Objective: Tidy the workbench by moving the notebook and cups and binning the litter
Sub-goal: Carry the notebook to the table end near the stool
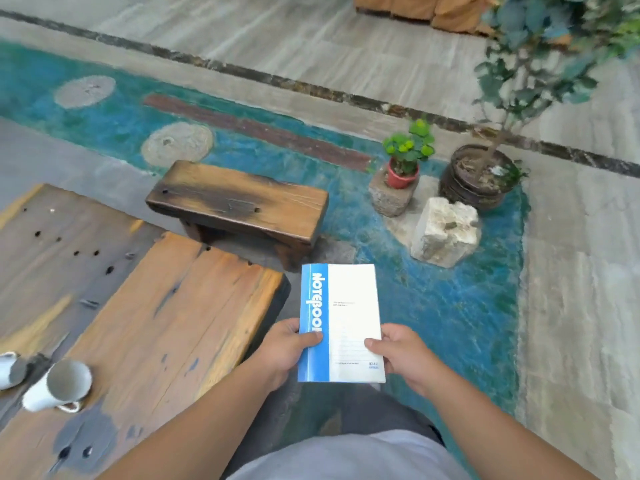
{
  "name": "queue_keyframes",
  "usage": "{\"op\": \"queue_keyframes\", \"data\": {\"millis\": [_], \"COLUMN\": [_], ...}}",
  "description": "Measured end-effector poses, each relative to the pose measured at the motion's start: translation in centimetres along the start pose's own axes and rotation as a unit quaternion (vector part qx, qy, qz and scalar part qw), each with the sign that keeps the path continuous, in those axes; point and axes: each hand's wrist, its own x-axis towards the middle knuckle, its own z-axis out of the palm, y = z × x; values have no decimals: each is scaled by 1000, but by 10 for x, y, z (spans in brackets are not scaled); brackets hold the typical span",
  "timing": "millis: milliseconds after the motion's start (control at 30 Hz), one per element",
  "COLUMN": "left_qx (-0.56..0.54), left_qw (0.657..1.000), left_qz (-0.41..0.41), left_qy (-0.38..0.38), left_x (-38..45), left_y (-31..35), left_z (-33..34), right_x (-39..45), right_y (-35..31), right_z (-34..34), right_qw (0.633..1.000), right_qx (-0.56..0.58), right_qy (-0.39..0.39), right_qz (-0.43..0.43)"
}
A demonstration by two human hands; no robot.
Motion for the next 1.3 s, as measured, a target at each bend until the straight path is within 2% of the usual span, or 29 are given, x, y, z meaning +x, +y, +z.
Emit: {"op": "queue_keyframes", "data": {"millis": [167,400,500,633,733,867,1300], "left_qx": [-116,-292,-335,-357,-352,-322,-103], "left_qw": [989,923,892,872,864,855,847], "left_qz": [-11,-11,-15,-25,-36,-71,-119], "left_qy": [93,251,302,334,358,401,508], "left_x": [24,25,27,44,62,83,142], "left_y": [12,1,-4,-12,-16,-20,2], "left_z": [-8,-42,-67,-103,-124,-140,-149], "right_x": [69,152,175,201,215,234,303], "right_y": [-68,-129,-137,-141,-143,-139,-142], "right_z": [-6,67,111,162,189,215,235], "right_qw": [986,909,871,822,777,743,685], "right_qx": [-142,-352,-423,-509,-575,-620,-688], "right_qy": [-89,-221,-243,-231,-218,-208,-203], "right_qz": [7,-21,-58,-109,-134,-142,-128]}}
